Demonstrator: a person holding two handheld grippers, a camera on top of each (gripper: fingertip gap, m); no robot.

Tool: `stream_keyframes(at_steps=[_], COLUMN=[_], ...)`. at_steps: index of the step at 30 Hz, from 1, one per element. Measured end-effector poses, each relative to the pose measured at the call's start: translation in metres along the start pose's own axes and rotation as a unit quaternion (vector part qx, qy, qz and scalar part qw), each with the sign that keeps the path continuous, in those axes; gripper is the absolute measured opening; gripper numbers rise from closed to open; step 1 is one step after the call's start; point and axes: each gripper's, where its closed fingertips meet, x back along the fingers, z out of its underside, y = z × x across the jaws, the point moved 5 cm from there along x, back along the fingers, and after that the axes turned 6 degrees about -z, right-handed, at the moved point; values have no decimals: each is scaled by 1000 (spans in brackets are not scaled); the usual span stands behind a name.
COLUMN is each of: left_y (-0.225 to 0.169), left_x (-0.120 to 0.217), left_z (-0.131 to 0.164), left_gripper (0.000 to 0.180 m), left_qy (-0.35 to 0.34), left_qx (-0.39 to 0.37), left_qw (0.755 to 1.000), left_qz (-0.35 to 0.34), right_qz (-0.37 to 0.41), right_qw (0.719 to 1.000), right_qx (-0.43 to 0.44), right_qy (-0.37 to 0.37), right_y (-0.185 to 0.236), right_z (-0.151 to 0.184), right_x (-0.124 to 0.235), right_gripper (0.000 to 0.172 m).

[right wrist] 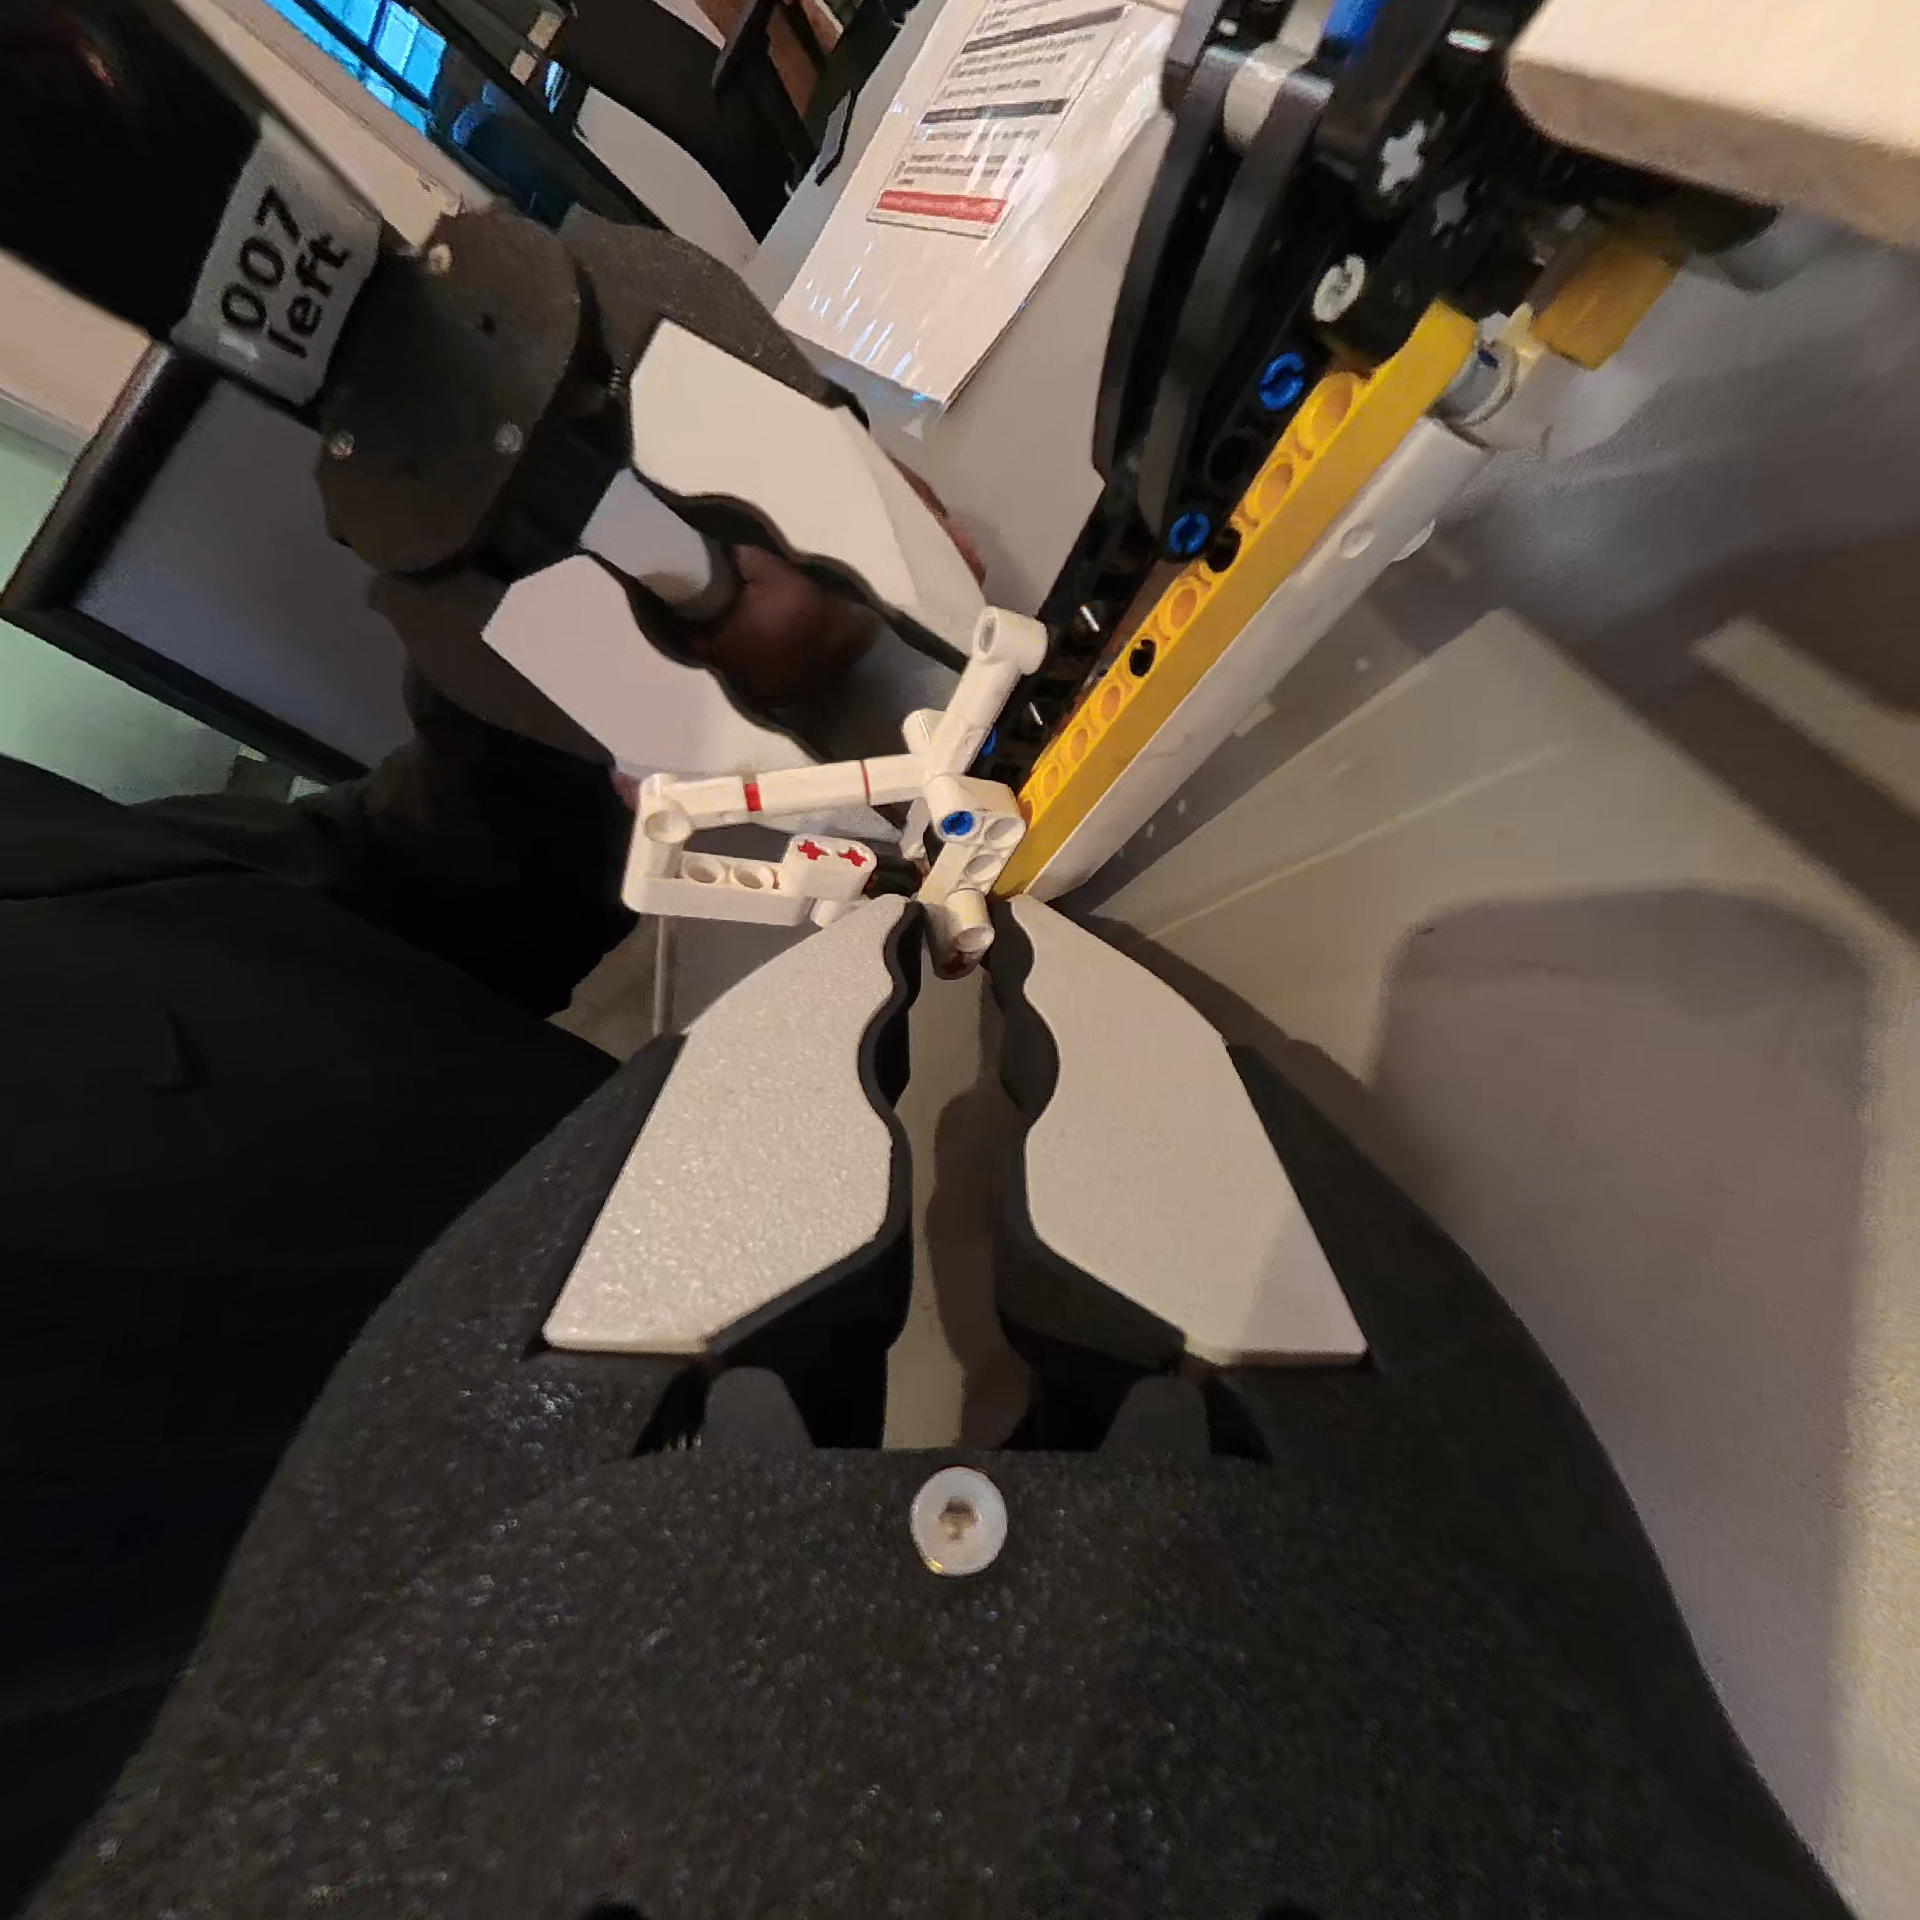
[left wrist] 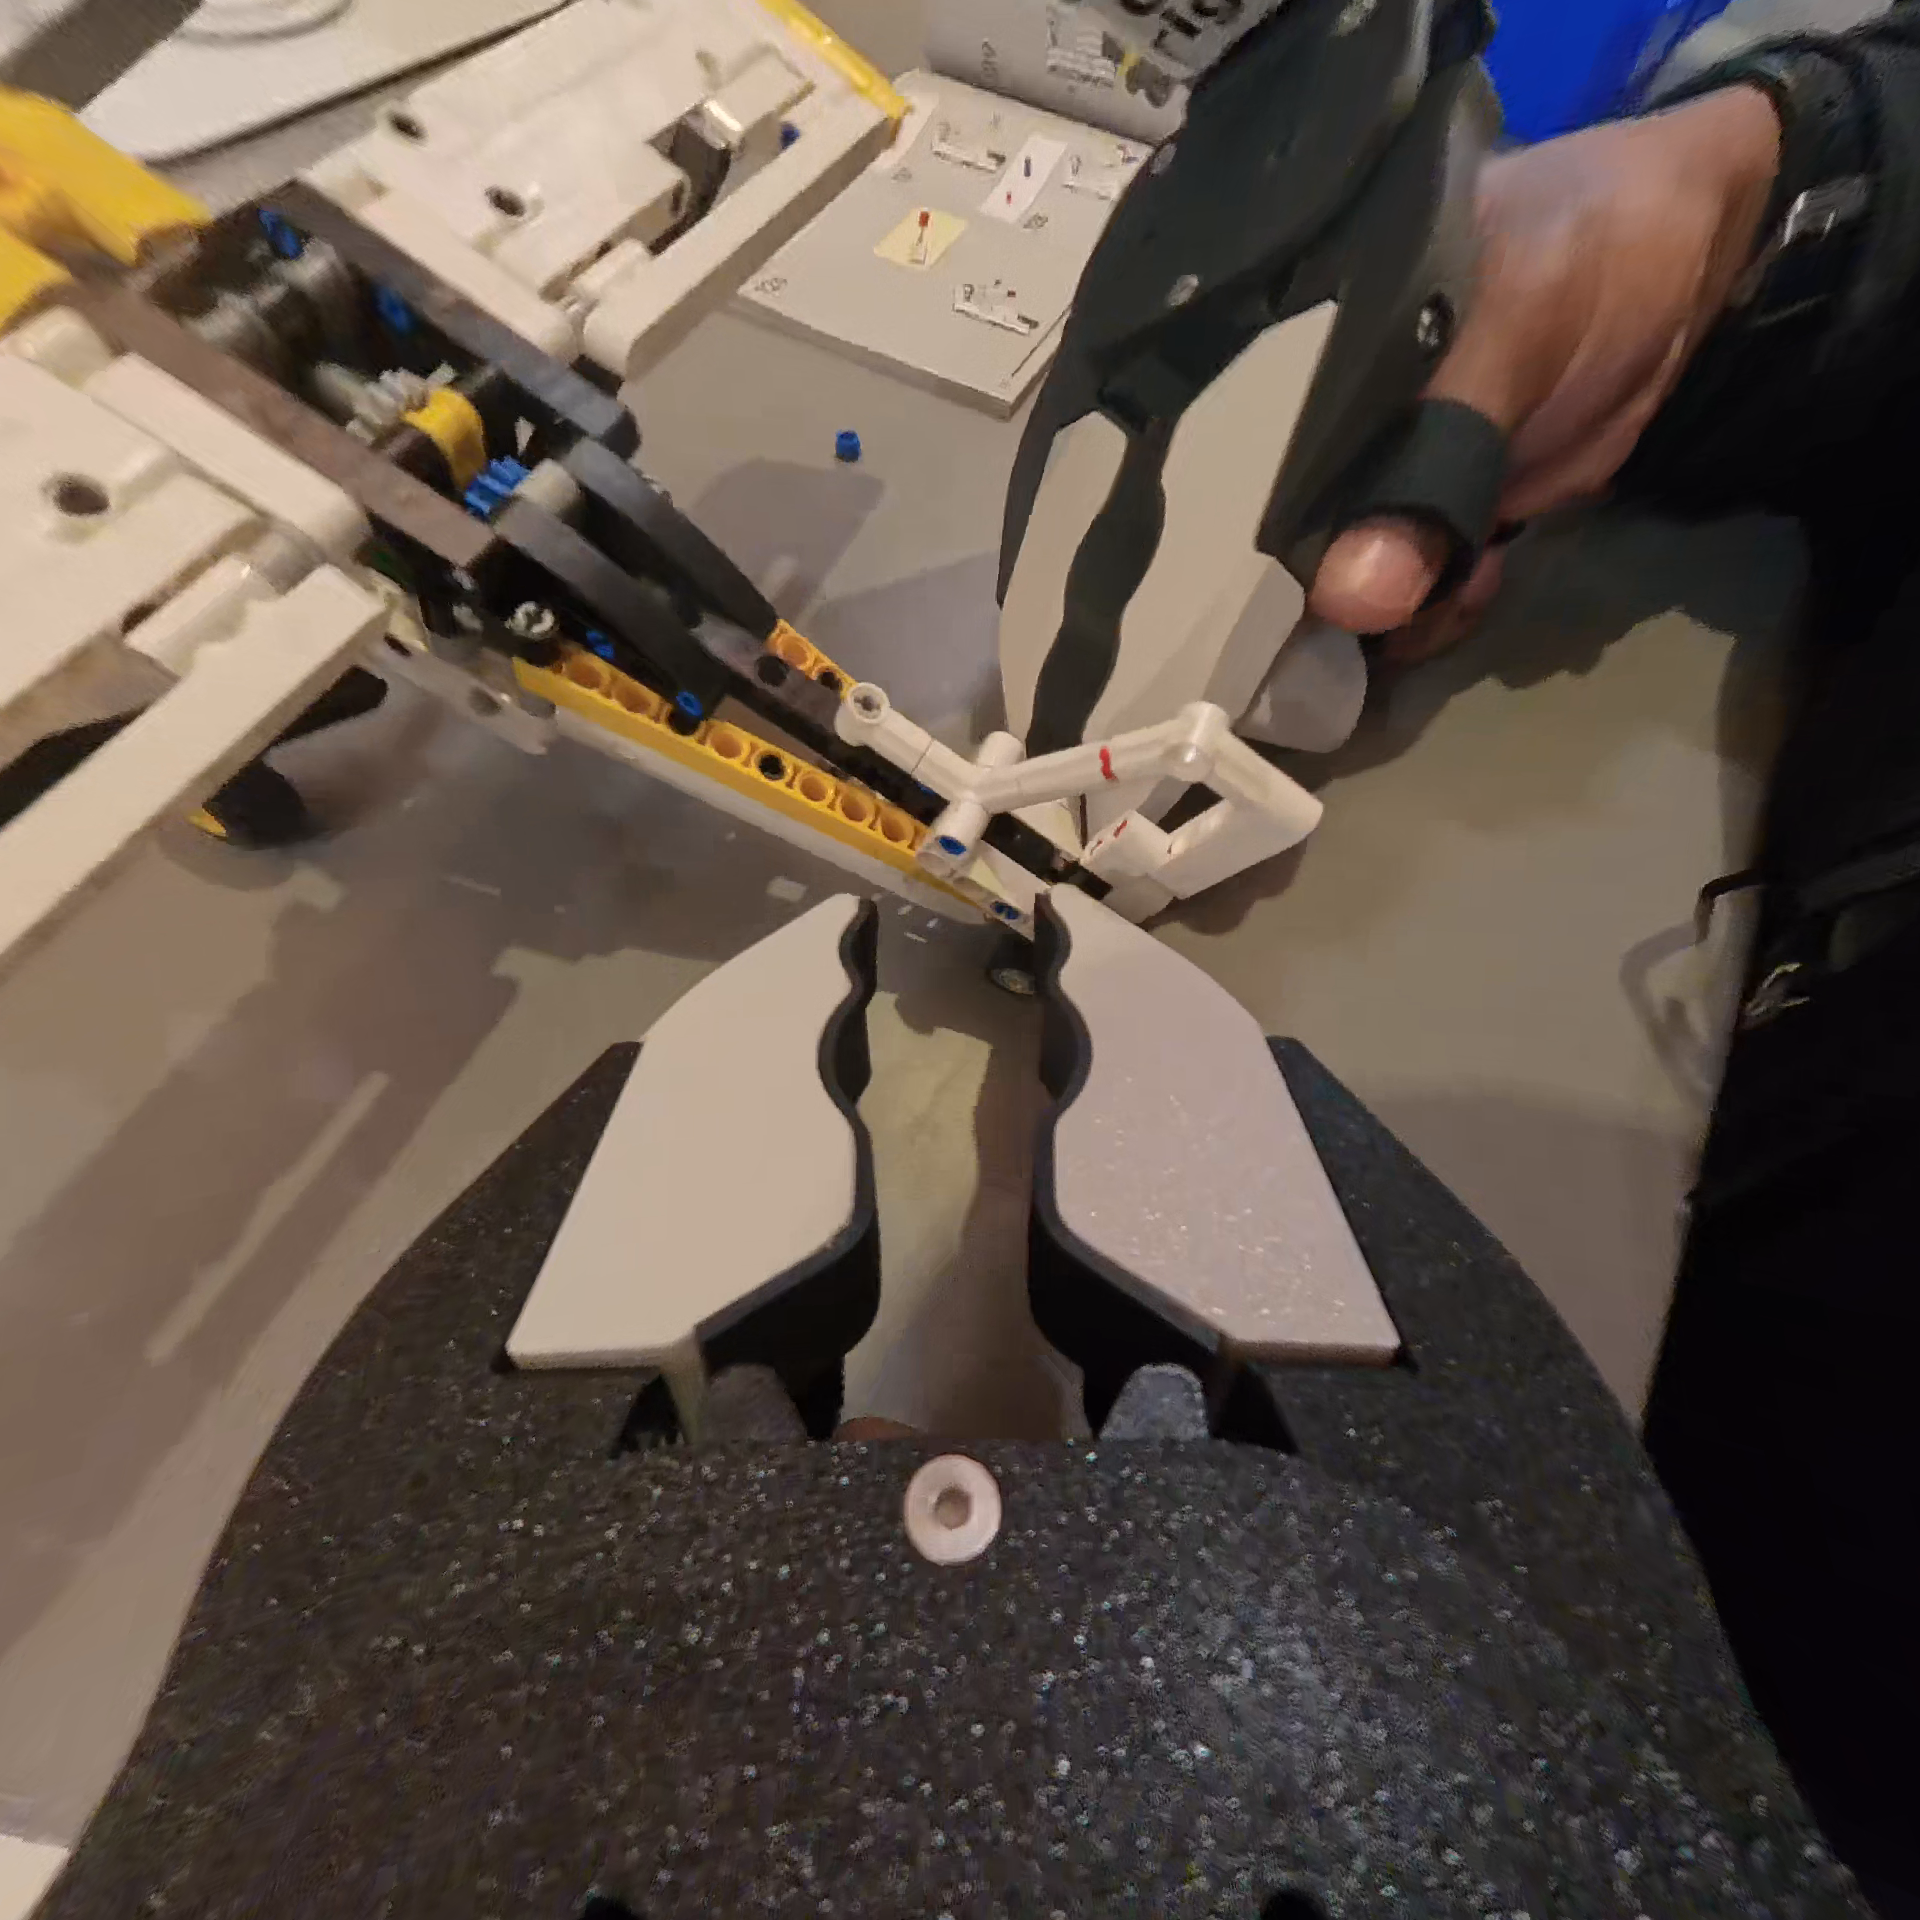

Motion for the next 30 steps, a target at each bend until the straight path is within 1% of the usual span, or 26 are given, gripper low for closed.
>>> stream_keyframes(at_steps=[3, 6, 8, 10, 11, 12, 13, 14, 16, 17, 18, 19, 20, 21, 22, 25, 28, 29, 30], left_y=[3, 1, -6, -16, -21, -26, -29, -30, -36, -41, -44, -47, -50, -53, -57, -60, -56, -54, -52], left_x=[9, 21, 25, 24, 23, 22, 22, 24, 25, 25, 26, 27, 26, 23, 19, 1, -21, -24, -25], left_z=[3, 0, -3, -6, -9, -12, -14, -16, -20, -22, -24, -26, -26, -26, -26, -20, -13, -12, -11], left_gripper=[29, 29, 32, 39, 43, 45, 45, 45, 46, 47, 47, 50, 53, 56, 58, 57, 55, 52, 46], left_qy=[5, -20, -33, -38, -40, -44, -46, -50, -52, -51, -54, -63, -66, -62, -57, -43, -5, 4, 8], left_qx=[83, 165, 203, 221, 224, 223, 218, 209, 184, 178, 177, 180, 187, 192, 194, 191, 172, 168, 161], left_qw=[997, 986, 978, 973, 972, 970, 967, 962, 952, 948, 944, 939, 934, 932, 930, 921, 916, 914, 910], left_qz=[0, -10, -25, -48, -65, -88, -124, -169, -240, -258, -273, -288, -298, -302, -306, -337, -362, -370, -382], right_qz=[13, 60, 91, 128, 144, 154, 156, 154, 139, 132, 122, 108, 88, 63, 38, -20, -53, -57, -61], right_qw=[998, 985, 968, 934, 909, 877, 838, 791, 687, 638, 596, 562, 538, 523, 514, 495, 491, 494, 499], right_qx=[51, 146, 218, 319, 376, 438, 504, 571, 684, 723, 754, 778, 796, 806, 811, 808, 795, 789, 782], right_qy=[25, 66, 87, 99, 109, 123, 138, 155, 203, 228, 248, 259, 264, 269, 276, 320, 351, 360, 368], right_y=[3, 2, 2, 3, 6, 11, 16, 20, 21, 17, 12, 9, 7, 7, 7, 5, 4, 5, 5], right_z=[2, 5, 0, -18, -30, -41, -51, -59, -66, -68, -69, -70, -71, -70, -68, -63, -63, -64, -65], right_x=[1, 13, 26, 41, 47, 51, 52, 51, 42, 37, 31, 25, 19, 14, 11, 4, -1, -2, -3], right_gripper=[14, 14, 14, 14, 14, 14, 14, 14, 14, 14, 14, 15, 15, 15, 16, 18, 19, 22, 22])
